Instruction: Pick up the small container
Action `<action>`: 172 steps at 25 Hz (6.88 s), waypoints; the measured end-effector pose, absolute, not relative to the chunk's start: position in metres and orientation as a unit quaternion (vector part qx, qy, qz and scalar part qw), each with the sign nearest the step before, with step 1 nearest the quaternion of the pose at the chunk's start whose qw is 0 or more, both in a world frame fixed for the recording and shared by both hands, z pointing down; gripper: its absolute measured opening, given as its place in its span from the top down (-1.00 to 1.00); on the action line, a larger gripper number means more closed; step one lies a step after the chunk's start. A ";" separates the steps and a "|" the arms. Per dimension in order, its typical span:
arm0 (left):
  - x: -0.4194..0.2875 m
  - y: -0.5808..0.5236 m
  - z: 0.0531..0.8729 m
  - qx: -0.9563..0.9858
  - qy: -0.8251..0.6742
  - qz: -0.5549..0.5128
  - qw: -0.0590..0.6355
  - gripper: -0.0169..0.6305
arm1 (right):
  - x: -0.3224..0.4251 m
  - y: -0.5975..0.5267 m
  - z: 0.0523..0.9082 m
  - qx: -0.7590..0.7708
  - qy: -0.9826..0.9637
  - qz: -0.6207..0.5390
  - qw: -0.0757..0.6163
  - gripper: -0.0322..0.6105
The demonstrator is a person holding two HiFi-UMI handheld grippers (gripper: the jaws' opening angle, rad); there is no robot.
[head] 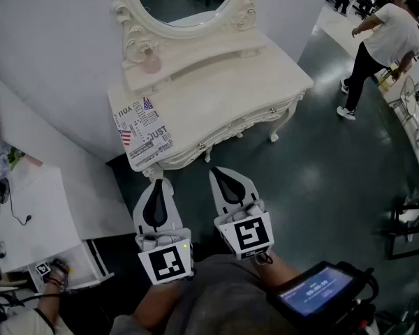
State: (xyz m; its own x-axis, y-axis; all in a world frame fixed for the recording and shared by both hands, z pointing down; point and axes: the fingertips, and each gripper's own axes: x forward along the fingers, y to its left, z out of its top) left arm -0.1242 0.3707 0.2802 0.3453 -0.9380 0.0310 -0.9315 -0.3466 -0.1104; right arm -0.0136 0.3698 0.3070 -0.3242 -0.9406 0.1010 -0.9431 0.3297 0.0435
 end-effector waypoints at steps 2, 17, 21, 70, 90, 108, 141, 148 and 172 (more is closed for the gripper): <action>-0.121 0.365 0.281 -0.820 0.570 -0.046 0.037 0.90 | -0.011 0.365 0.308 0.576 -0.815 0.014 0.056 0.86; -0.070 0.312 0.283 -0.811 0.581 -0.060 0.041 0.90 | 0.037 0.310 0.311 0.553 -0.832 0.037 0.029 0.86; -0.057 0.303 0.271 -0.806 0.587 -0.058 0.050 0.90 | 0.051 0.295 0.301 0.553 -0.832 0.038 0.022 0.85; -0.086 -0.023 0.283 -0.824 0.564 -0.044 0.040 0.90 | 0.016 -0.026 0.293 0.564 -0.824 0.001 0.046 0.85; -0.068 -0.112 0.297 -0.797 0.599 -0.059 0.039 0.90 | 0.041 -0.117 0.317 0.527 -0.847 0.037 0.056 0.86; -0.092 -0.188 0.319 -0.771 0.634 -0.062 0.022 0.47 | -0.002 -0.197 0.346 0.434 -0.892 0.106 0.067 0.85; -0.096 -0.211 0.395 -0.780 0.618 -0.059 -0.077 0.17 | 0.004 -0.207 0.394 0.438 -0.884 0.134 0.091 0.85; -0.096 -0.211 0.394 -0.782 0.615 -0.059 -0.077 0.23 | 0.005 -0.208 0.393 0.439 -0.884 0.134 0.089 0.86; -0.096 -0.211 0.402 -0.770 0.630 -0.072 -0.071 0.50 | 0.011 -0.205 0.398 0.447 -0.880 0.134 0.085 0.86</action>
State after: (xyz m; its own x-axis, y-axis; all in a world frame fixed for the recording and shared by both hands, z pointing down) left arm -0.0959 -0.2114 0.4024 0.1946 -0.9602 0.2005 -0.9806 -0.1952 0.0172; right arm 0.0106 -0.2052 0.3984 -0.5859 -0.7641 0.2699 -0.8098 0.5646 -0.1594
